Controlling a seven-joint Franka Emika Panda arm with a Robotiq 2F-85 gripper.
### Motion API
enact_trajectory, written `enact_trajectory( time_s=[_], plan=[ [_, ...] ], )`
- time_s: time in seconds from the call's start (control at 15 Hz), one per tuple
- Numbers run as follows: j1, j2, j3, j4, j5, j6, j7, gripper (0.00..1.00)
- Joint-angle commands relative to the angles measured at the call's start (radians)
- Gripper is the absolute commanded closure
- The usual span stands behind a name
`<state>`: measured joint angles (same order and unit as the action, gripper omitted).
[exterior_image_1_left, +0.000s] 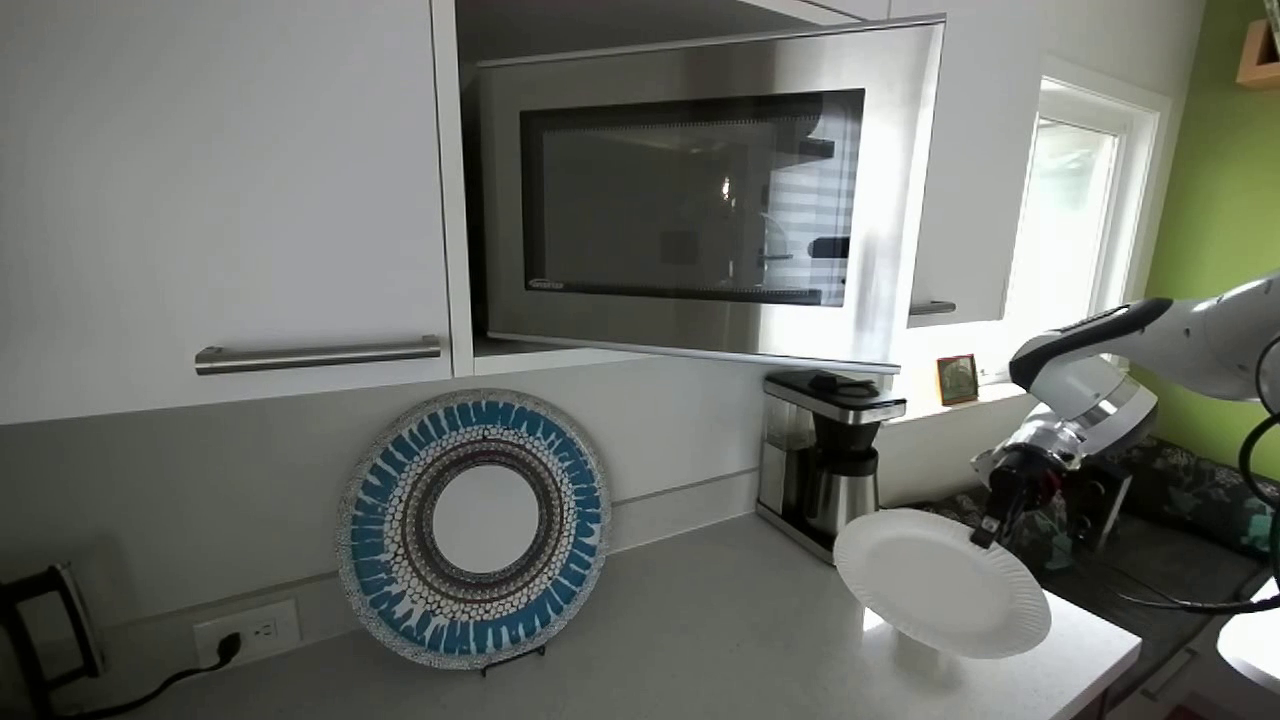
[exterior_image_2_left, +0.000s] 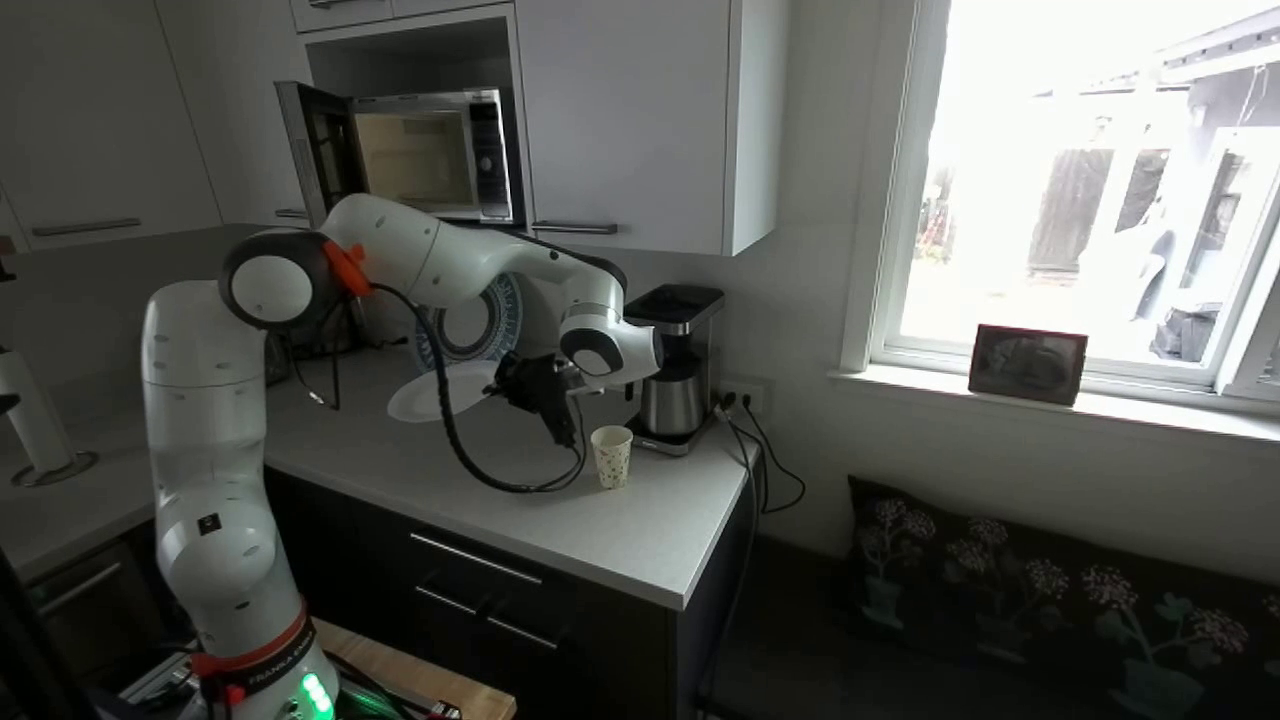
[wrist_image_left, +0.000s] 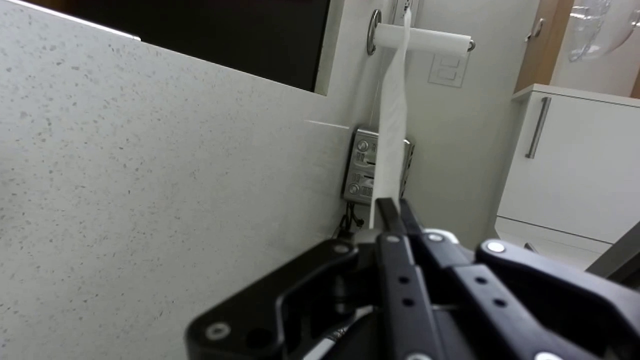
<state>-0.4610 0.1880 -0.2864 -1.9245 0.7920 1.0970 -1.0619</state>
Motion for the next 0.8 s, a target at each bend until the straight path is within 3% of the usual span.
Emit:
enact_trajectory(
  time_s=[0.0,0.4,0.73],
  plan=[
    [0.018,0.003,-0.020,0.001,0.002,-0.004,-0.002,0.99],
    [0.018,-0.010,-0.021,-0.008,0.019,-0.016,0.002,1.00],
    [0.026,-0.092,-0.031,-0.071,0.175,0.021,0.081,1.00]
  ],
)
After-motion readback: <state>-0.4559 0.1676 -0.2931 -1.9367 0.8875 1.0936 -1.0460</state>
